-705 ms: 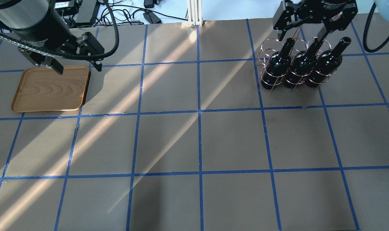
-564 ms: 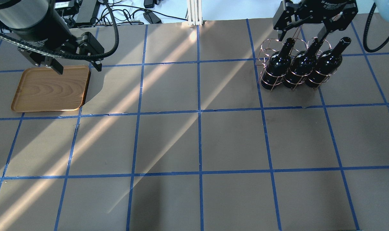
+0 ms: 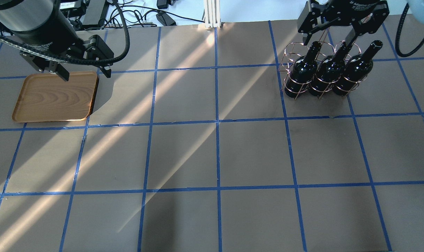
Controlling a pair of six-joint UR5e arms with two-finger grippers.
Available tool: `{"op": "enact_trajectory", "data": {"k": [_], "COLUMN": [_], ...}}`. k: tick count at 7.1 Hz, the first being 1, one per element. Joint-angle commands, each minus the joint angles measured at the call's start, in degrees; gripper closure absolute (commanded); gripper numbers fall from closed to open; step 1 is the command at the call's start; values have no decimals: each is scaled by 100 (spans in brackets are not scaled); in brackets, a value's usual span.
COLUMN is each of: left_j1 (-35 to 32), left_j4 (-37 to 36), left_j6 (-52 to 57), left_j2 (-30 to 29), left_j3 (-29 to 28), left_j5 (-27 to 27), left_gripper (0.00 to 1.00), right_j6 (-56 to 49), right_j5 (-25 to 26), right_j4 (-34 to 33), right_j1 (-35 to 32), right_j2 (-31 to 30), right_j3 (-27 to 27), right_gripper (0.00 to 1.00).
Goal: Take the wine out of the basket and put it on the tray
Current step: 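Move the right gripper over the copper wine rack toward the middle bottle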
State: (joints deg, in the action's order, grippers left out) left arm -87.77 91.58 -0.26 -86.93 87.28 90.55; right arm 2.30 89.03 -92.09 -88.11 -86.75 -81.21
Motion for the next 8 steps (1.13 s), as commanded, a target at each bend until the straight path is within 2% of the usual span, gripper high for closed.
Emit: {"op": "enact_trajectory", "data": {"k": [1, 3, 5, 8], "left_j1": [-4, 5, 14, 14], "left_j4": [18, 9, 9, 9], "left_j6": [0, 0, 0, 9], "left_j2": [1, 1, 1, 1], "left_j3": [0, 0, 0, 0], "left_j5": [-2, 6, -2, 6], "left_gripper": [0, 0, 0, 0], "right_j6": [-81, -273, -546, -564], "right_j5": [157, 298, 387, 361], "right_j4": [-81, -203, -396, -555], "right_j1": [388, 707, 1109, 1103], "right_j2": [193, 859, 1168, 1546], "right_j3": [53, 384, 413, 343], "right_gripper": [0, 0, 0, 0]}}
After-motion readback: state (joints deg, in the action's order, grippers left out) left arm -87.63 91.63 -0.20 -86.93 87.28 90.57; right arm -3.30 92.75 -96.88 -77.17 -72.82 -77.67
